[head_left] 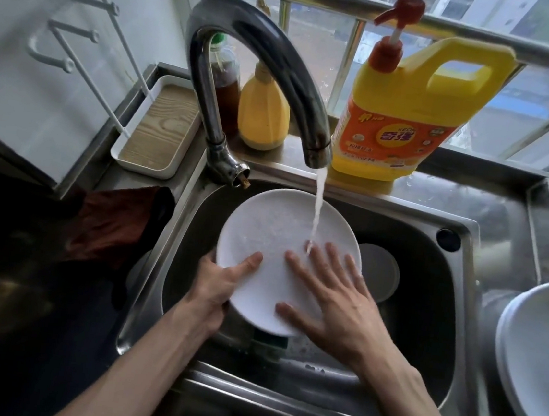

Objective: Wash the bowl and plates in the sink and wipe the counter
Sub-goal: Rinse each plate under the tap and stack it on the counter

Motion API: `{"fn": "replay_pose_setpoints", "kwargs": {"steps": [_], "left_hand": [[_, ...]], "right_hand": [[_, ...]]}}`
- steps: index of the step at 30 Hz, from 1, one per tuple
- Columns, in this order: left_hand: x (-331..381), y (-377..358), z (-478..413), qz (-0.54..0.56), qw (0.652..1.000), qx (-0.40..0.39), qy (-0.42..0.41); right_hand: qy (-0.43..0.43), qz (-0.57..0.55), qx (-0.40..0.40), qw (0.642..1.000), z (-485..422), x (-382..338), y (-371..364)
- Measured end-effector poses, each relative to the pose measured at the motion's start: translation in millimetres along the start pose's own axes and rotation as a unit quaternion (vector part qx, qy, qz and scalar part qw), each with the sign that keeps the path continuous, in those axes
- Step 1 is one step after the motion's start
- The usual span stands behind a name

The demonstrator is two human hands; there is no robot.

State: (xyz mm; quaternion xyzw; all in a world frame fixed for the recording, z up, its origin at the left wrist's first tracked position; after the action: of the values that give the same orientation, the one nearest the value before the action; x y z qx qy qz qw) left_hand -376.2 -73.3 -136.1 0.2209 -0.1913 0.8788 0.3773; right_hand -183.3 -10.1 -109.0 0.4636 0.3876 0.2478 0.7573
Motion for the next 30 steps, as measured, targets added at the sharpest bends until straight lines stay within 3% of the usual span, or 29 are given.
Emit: {"fn": "replay_pose_setpoints", "kwargs": {"steps": [2, 4, 6, 9, 11, 14, 18, 27, 30], "left_hand": [[0.9, 3.9, 0.3, -0.018, 1.0, -0.003, 0.0], [-0.2, 6.1, -0.6, -0.027, 1.0, -0.009, -0.003], [0.6, 6.4, -0.8, -0.028, 0.999, -0.017, -0.003], [2.9, 7.8, -4.4, -0.056, 0.998, -0.017, -0.013], [2.7, 10.6, -4.7, -0.084, 0.996, -0.008, -0.031], [4.3, 11.2, -0.8, -0.151, 0.984, 0.016, -0.098], [17.7, 9.4, 3.0, -0.273, 0.927, 0.089, -0.239], [55.5, -14.8, 0.1, -0.48, 0.799, 0.151, -0.33], [66.8, -17.4, -2.5, -0.508, 0.778, 0.174, -0.326]], "right_hand": [[-0.058, -0.015, 0.047, 0.997, 1.7, 13.2, -3.1], [-0.102, -0.107, 0.142, 0.979, 3.2, 19.7, -3.7], [-0.157, -0.245, 0.26, 0.921, 6.3, 23.8, -2.2], [-0.228, -0.409, 0.369, 0.803, 7.7, 28.7, -4.5], [-0.248, -0.429, 0.405, 0.768, 5.4, 32.9, -14.8], [-0.274, -0.402, 0.427, 0.762, 6.9, 35.2, -24.5], [-0.28, -0.388, 0.447, 0.756, 9.6, 29.2, -20.9], [-0.291, -0.373, 0.391, 0.789, 8.8, 27.9, -16.2], [-0.28, -0.402, 0.366, 0.791, 8.0, 26.8, -23.8]]}}
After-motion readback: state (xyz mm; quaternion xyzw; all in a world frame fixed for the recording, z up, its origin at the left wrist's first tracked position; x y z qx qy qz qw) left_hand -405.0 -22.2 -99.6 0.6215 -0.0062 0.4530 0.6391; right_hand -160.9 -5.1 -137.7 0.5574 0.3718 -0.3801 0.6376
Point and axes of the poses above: each hand's wrist, its own z-axis away from the middle knuckle, its own y-axis out of the back of the hand, x = y × z, the point moved 4 cm from there along -z, towards the middle knuckle, and after that the axes turned 13 degrees about y, right-handed, at the moved point
